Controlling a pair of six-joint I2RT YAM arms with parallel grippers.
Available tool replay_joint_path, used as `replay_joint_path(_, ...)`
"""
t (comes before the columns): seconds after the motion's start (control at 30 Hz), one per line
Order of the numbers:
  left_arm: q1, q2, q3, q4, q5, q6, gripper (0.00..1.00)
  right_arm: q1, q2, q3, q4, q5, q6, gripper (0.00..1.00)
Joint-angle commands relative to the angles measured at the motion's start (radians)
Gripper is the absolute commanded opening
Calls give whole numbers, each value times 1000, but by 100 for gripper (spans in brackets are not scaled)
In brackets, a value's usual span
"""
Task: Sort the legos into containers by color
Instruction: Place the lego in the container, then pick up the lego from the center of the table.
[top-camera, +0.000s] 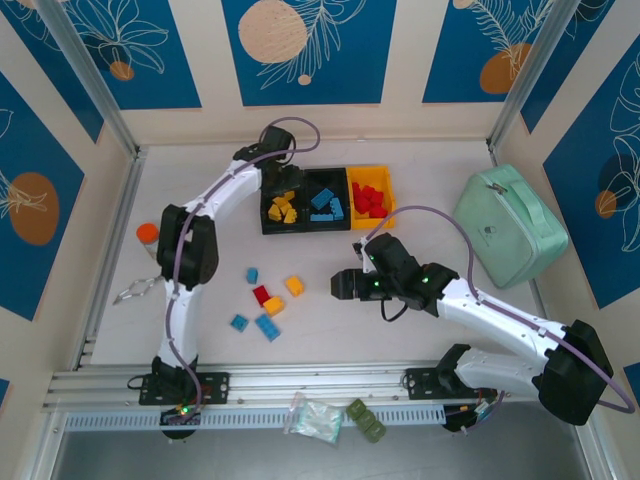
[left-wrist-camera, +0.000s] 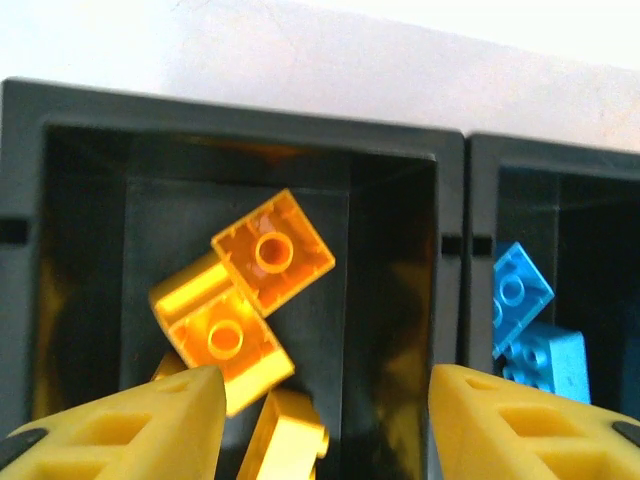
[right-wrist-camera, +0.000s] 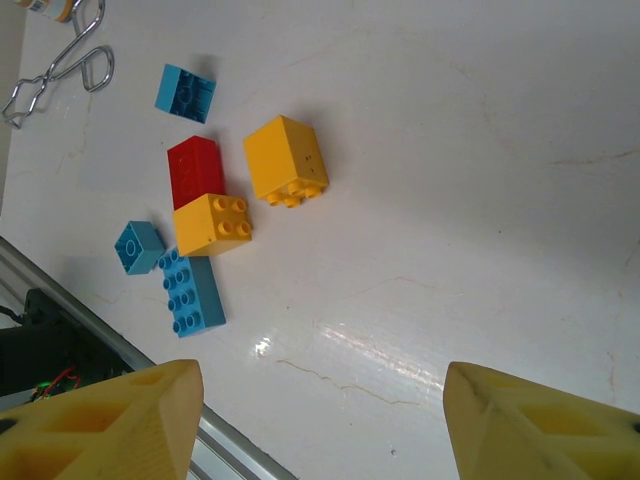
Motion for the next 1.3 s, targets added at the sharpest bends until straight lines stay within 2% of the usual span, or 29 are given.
replay_joint_path(0.0, -2, -133, -74, 19, 50, 5, 56, -3, 1, 30, -15, -4, -23, 65)
replay_joint_path(0.33, -42, -347, -349, 7, 140, 87, 59, -5, -25, 42, -65, -3, -60, 65)
replay_joint_path(0.5, -86, -441, -468, -10, 146, 88, 60, -6, -43, 55, -118, 12, -84, 65)
replay_joint_path(0.87, -226, -568, -780, 78, 121, -154, 66, 2, -68, 24, -113, 6, -67, 65)
replay_joint_path(1.1, -309, -547, -847, 86, 90, -266, 69, 12, -79, -3, -103, 12, -52, 65)
replay_joint_path(1.27, -329, -528, -864, 67, 68, -312, 70, 15, -84, -13, -87, 17, -44, 65)
